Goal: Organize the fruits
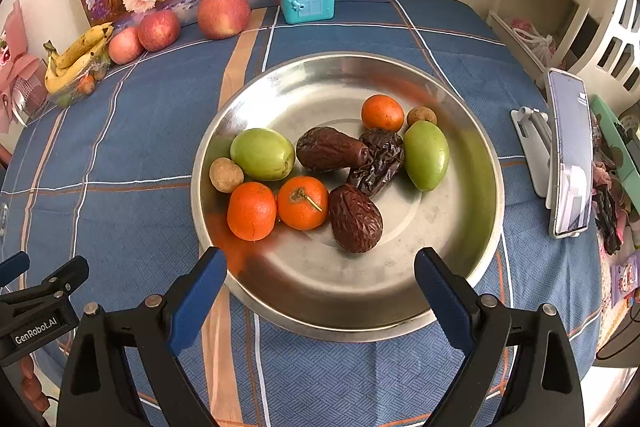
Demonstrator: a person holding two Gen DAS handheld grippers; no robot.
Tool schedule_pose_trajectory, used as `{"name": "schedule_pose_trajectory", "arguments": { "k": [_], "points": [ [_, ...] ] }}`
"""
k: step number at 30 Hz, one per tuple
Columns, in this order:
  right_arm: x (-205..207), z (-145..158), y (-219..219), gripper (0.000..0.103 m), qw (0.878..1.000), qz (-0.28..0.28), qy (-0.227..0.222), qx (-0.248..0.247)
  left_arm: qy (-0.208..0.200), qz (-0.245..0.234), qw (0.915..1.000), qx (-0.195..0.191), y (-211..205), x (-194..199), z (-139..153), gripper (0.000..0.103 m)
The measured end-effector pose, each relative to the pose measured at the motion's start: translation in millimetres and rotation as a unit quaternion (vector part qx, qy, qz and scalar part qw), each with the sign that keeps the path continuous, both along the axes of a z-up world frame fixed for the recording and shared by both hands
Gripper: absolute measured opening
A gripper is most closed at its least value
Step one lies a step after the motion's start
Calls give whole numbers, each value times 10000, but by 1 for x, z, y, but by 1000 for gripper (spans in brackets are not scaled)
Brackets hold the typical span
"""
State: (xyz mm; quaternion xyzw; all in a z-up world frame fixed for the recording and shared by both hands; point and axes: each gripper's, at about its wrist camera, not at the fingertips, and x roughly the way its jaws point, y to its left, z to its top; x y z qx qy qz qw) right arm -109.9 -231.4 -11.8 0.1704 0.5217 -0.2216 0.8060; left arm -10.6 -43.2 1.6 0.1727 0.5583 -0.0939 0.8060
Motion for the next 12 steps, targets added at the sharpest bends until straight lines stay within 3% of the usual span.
{"name": "schedule_pose_trajectory", "arguments": {
  "k": [12],
  "points": [
    [0,-2,1,95,10000,12,24,-4,-135,-99,9999,25,0,-2,3,103]
  ]
}}
